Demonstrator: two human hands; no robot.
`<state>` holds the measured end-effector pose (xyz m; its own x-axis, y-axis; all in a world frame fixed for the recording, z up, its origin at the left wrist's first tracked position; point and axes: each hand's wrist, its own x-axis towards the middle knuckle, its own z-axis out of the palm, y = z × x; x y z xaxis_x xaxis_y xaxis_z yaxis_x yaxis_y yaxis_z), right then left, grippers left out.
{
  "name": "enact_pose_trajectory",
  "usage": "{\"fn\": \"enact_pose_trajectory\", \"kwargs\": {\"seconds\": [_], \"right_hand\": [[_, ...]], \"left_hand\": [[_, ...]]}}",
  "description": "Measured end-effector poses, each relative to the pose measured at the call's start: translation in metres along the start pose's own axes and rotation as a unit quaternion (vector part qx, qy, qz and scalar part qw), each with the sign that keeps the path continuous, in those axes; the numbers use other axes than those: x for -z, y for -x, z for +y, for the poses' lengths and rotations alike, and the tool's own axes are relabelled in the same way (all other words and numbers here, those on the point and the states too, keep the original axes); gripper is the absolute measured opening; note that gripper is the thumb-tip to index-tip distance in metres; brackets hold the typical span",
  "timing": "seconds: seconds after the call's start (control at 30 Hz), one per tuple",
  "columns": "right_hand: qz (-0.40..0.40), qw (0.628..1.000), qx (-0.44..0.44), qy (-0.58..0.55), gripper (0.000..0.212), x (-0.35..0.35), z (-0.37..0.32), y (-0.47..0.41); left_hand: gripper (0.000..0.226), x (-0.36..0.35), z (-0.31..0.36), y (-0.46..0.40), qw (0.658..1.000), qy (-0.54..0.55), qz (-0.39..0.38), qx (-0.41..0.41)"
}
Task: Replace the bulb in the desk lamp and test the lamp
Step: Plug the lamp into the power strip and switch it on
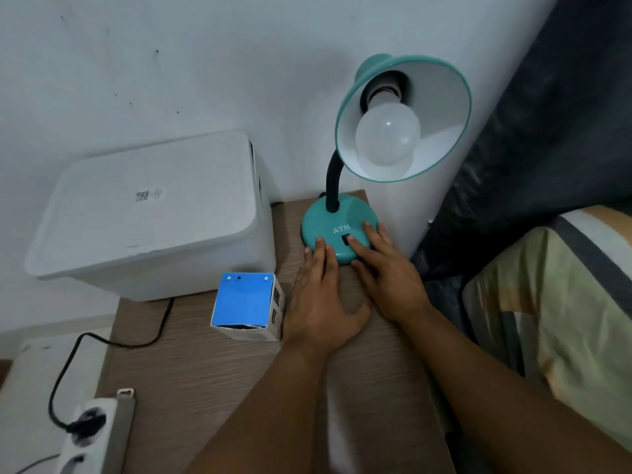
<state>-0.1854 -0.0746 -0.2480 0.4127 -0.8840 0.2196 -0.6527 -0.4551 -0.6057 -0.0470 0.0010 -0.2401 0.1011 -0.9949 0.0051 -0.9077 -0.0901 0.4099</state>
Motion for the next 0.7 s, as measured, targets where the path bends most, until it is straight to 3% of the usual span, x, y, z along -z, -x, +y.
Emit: {"fn": "enact_pose_trajectory", "kwargs": {"seconds": [0.37,0.5,0.7], "right_hand": [[-0.011,1.000,-0.011,0.009,0.043,0.0000,-0.0021,-0.0007],[0.027,0.999,-0.032,-0.019,0.032,0.0032,-0.0066,0.0026],[0.035,0.998,-0.031,-0.044,0.035,0.0044,-0.0078,0.0043]], "left_hand": [[0.111,0.0021,0.0010,0.0003,1.000,0.004,-0.009,0.001],[0.103,0.0047,0.0062,0.0008,1.000,-0.013,0.012,0.017],[0.099,0.0038,0.0060,0.0030,1.000,0.000,0.011,0.022]]}}
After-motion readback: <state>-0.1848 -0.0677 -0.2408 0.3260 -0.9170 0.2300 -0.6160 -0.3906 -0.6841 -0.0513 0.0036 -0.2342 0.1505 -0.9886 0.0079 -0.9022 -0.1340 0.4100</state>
